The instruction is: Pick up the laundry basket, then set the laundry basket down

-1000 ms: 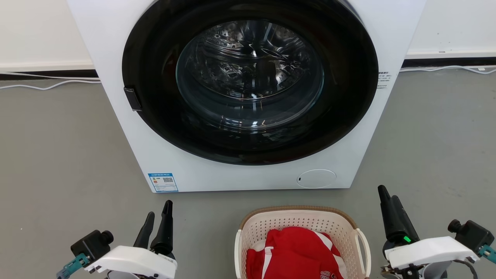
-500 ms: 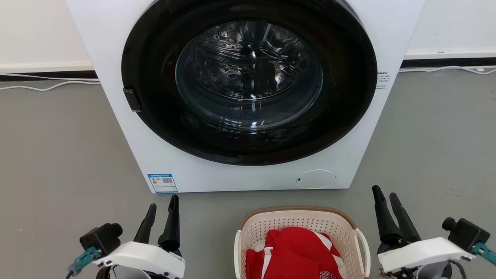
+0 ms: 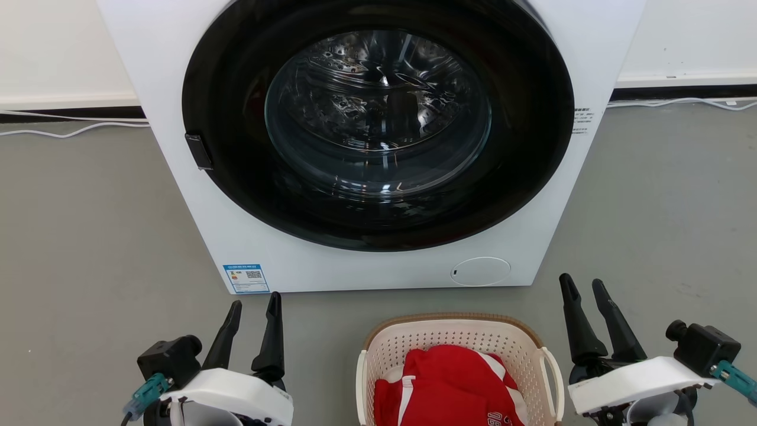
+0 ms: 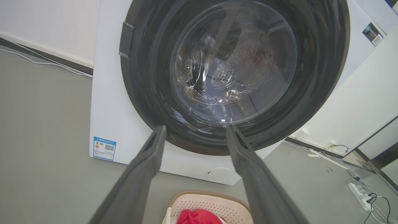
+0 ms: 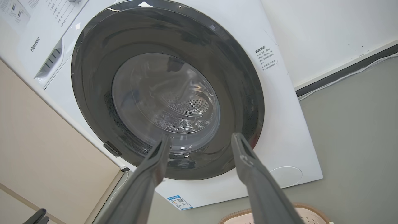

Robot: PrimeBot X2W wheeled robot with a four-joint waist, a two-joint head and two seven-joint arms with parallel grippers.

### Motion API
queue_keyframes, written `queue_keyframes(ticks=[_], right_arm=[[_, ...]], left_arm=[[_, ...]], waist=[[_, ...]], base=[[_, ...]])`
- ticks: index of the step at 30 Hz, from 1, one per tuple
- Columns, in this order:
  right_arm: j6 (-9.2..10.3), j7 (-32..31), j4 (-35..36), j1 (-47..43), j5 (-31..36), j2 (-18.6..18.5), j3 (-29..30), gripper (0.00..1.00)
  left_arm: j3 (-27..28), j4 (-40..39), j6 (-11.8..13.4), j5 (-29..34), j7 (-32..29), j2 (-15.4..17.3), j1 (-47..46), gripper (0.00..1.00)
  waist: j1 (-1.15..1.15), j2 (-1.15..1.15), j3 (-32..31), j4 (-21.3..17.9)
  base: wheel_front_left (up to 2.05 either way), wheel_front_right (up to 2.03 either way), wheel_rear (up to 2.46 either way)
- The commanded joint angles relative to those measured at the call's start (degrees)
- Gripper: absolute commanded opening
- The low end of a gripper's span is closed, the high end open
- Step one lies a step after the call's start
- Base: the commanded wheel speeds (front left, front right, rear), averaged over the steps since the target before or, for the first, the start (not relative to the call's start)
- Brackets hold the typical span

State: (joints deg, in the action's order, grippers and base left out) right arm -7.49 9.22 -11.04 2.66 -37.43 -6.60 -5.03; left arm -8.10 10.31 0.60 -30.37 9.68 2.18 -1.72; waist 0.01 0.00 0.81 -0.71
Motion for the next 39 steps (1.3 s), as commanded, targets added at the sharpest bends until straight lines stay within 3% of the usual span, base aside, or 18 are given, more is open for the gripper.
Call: queue_keyframes(ticks=[1,28,39], right_arm=[[0.00,1.36,2.18,2.34,2.28,-0.58,-1.12,1.00],[0.00,5.74,1.29,2.83,18.22,-0.56,-1.97,1.00],[0.00,5.78,0.53,3.00,18.51,-0.30,-1.51,1.00]], left_arm=[[0.79,-2.14,0.77,2.50,0.90,0.47,-3.05,1.00],[-1.85,-4.56,3.23,18.86,5.28,0.69,-3.56,1.00],[-1.75,-4.38,3.34,18.73,5.31,0.70,-3.62,1.00]], waist=[[0.00,0.00,0.09,-0.04],[0.00,0.00,0.49,-0.31],[0.00,0.00,0.65,-0.33]], base=[[0.00,0.00,0.00],[0.00,0.00,0.00],[0.00,0.00,0.00]])
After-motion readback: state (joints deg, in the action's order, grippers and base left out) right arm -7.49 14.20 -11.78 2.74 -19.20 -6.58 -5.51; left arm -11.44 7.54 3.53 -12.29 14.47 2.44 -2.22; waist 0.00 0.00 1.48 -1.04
